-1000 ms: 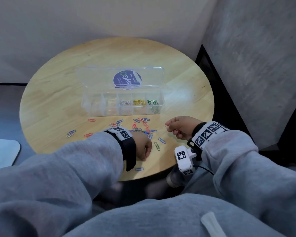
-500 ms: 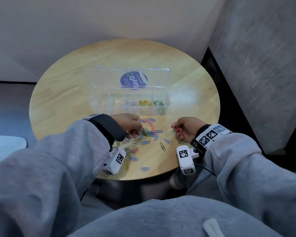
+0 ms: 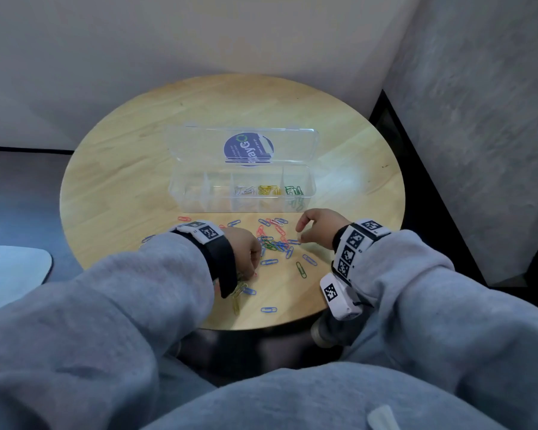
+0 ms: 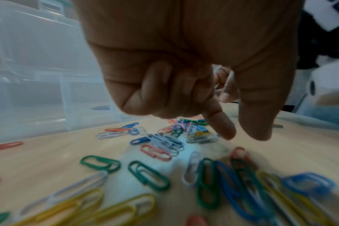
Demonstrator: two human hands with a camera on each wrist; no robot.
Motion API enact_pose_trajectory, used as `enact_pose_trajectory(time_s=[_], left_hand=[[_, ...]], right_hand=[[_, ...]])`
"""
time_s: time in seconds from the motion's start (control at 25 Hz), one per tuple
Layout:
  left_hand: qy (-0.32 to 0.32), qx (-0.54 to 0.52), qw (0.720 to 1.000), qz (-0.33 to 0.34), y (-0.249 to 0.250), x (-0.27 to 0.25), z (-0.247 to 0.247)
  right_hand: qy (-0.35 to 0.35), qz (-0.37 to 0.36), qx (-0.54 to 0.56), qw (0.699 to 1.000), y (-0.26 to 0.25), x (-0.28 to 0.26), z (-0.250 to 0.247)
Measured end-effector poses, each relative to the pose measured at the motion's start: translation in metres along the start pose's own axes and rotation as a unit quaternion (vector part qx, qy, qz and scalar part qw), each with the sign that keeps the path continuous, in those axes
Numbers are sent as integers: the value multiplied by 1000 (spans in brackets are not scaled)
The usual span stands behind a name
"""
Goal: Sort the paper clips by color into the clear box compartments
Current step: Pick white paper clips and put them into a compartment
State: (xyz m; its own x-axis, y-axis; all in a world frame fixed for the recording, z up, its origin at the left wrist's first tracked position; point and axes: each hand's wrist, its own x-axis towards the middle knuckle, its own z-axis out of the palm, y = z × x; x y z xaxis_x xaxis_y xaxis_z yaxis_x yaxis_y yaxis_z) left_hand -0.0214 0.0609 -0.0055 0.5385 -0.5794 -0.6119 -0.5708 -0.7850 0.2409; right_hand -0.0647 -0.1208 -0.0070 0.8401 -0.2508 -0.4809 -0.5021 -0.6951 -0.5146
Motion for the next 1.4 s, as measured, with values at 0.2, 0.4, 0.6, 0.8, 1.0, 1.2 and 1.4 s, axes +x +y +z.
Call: enact_pose_trajectory(time_s=[0.2,0.4,0.6,0.8,1.0,1.2,1.4], left_hand=[[-10,45,999,2,4,4,7],[-17,50,998,18,2,9,8],[22,-10,1000,9,-4,8,12],[60,-313,948,-26,-24,3,-12],[109,-575,809,-60,-31,-4,-31],[118,-612,777,-87,-29,3,-31],[97,-391,905,-137,-16,29,-26]], right_hand=[[17,-39,-101,994,-13,8,18],[0,-66,-157,985,-20,18,21],[14,-69,-136,988,-18,20,19],[11,-67,-138,988,-22,19,21],[-24,-29,-196,980,-25,32,29],[-51,14,-182,982,-19,28,21],[-103,92,293,946,-4,11,-1]])
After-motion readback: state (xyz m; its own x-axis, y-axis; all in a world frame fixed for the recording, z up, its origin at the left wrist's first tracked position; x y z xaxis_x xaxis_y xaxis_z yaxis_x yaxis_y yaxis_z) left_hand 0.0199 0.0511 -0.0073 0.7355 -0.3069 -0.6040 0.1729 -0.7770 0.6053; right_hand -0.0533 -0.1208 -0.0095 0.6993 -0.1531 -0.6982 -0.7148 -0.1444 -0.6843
